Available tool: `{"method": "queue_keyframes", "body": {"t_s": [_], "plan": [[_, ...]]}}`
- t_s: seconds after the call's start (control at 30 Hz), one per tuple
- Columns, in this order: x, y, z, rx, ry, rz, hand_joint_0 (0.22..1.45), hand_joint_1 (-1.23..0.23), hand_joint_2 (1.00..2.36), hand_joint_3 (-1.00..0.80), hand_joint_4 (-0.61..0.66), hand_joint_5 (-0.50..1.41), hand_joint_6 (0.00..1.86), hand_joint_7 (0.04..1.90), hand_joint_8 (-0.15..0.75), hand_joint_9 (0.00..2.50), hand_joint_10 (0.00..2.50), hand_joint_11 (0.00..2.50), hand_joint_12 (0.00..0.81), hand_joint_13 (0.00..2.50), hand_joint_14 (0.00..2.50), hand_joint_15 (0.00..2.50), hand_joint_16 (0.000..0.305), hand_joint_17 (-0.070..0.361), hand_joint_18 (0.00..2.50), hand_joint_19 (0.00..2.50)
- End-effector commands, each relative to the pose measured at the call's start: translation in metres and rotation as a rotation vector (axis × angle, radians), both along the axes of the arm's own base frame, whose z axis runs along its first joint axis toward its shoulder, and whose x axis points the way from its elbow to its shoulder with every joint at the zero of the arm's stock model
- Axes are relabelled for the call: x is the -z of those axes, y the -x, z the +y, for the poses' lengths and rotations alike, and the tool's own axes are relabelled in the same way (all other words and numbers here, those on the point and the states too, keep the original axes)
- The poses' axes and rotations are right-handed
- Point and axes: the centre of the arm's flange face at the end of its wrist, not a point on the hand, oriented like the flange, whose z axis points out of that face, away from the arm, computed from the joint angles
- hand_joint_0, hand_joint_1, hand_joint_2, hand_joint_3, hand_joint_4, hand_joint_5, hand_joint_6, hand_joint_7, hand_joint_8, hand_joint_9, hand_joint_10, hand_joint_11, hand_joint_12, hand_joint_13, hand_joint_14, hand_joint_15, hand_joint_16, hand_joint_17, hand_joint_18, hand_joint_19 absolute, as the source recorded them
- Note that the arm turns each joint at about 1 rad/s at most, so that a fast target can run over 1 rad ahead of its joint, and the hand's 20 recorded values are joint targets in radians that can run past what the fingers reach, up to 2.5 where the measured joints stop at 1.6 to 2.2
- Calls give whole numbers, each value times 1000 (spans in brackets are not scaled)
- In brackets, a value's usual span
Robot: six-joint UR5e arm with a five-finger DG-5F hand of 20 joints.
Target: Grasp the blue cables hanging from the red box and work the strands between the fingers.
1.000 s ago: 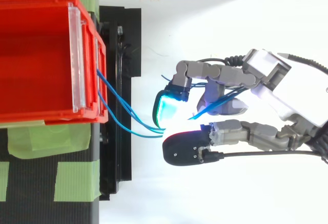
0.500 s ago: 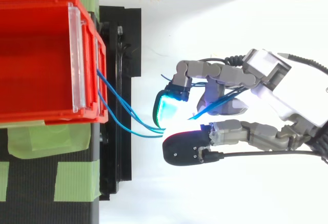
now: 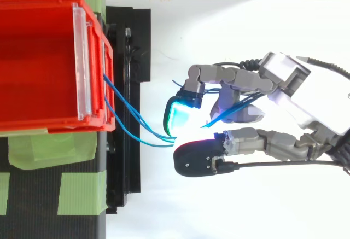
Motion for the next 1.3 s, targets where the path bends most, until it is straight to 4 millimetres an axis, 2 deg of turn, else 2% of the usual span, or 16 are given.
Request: {"method": "queue_keyframes", "body": {"t_s": [0.0,1.27], "plan": [[0,0,0,0,0,0,867,-707,1015,-576,102,462,413,1472,437,630,2500,2500,479,437,2500,1845,56,126,877,840],[0,0,0,0,0,0,871,-699,1016,-583,109,443,441,1448,435,631,2500,2500,477,439,2500,1842,55,125,880,842]]}}
